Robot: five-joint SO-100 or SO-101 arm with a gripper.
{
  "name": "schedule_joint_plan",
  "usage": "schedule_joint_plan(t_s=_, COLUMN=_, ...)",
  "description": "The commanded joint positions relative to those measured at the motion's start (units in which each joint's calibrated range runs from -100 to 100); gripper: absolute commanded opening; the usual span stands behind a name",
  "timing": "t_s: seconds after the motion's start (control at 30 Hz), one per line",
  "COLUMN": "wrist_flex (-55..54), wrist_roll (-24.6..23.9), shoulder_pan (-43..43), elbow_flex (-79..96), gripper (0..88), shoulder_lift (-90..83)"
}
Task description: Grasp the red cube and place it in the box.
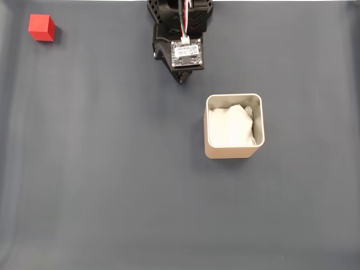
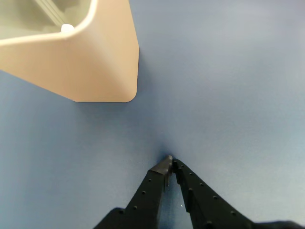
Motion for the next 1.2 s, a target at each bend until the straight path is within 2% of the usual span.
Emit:
schedule_joint_plan(t_s=0.0, wrist_flex=1.22, wrist_roll=-0.34, shoulder_pan=-0.09, elbow_flex=0.64, gripper=0.8, shoulder_lift=-0.45)
schedule_joint_plan(t_s=1.17, wrist_flex=1.06, wrist_roll=-0.34, shoulder_pan=0.26, elbow_flex=0.64, gripper=1.3, shoulder_lift=-0.45)
